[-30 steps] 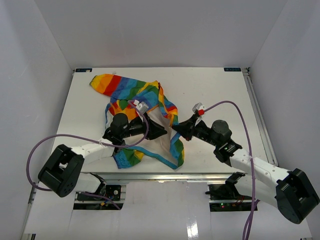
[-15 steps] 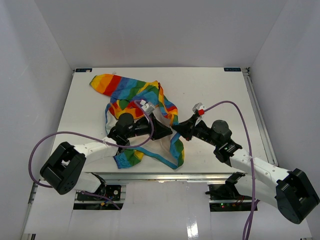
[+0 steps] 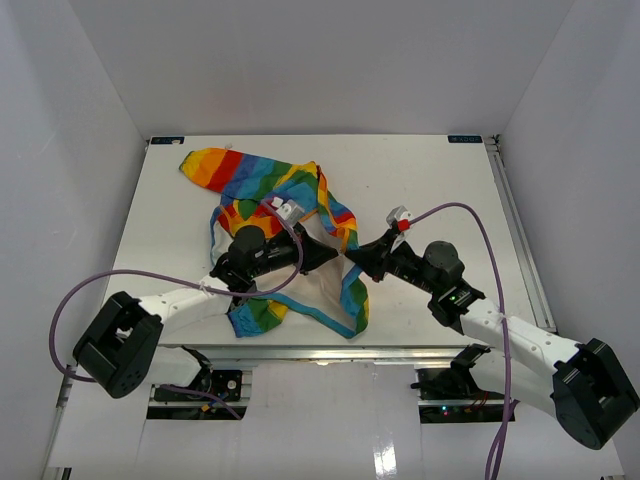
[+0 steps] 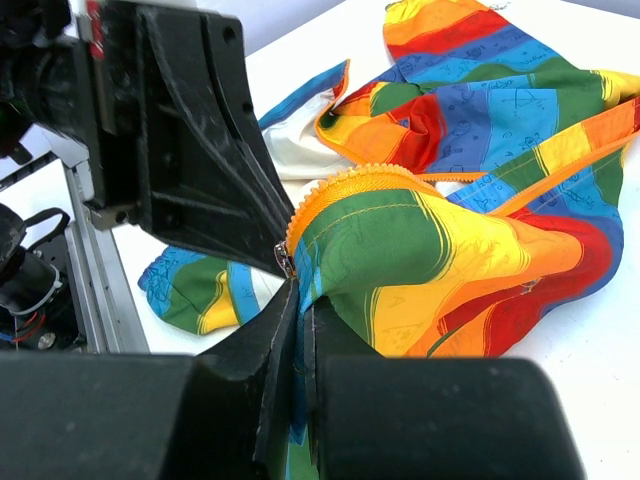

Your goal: Zip up the jacket

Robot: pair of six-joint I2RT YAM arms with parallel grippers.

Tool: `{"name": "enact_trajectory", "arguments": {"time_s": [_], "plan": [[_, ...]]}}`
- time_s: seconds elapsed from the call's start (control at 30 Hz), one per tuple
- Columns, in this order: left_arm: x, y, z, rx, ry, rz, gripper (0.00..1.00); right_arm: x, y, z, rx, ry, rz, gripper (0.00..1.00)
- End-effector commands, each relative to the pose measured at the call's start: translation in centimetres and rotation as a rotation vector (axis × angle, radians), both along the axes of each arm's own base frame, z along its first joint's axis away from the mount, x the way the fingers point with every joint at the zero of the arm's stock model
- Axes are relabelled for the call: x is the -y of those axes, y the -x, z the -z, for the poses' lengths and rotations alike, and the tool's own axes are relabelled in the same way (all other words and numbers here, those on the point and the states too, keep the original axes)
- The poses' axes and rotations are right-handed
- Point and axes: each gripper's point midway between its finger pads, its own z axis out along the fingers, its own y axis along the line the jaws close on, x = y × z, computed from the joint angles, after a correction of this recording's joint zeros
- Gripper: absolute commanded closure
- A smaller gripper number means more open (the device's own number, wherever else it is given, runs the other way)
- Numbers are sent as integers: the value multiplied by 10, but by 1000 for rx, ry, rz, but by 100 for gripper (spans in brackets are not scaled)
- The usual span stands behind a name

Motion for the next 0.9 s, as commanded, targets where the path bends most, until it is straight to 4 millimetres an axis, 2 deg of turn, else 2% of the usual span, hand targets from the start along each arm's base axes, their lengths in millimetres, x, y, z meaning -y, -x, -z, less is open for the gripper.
{"name": "enact_trajectory", "arguments": {"time_s": [0.0,0.07,0.1,0.2,0.27,0.4,0.7,0.8,0.87], "plan": [[-6,0,-21,52,26,-34,87,1,0,-13,40,-30,9,92],[-5,3,-26,59,35,-20,68,0,-1,-12,38,-25,8,92],[-5,5,-29,58,41,-11,63,0,-1,-13,38,-27,9,92],[0,8,-30,45,41,22,52,1,-1,-12,36,-25,12,92],[4,10,-25,25,25,52,49,1,-1,-12,37,-28,11,92],[9,11,-17,5,6,71,46,0,0,-13,35,-28,8,92],[15,5,-18,5,15,55,45,0,0,-11,33,-26,4,92],[15,2,-18,6,18,42,48,0,1,-12,34,-27,0,92],[14,2,-19,10,22,37,58,0,1,-11,35,-24,1,92]]}}
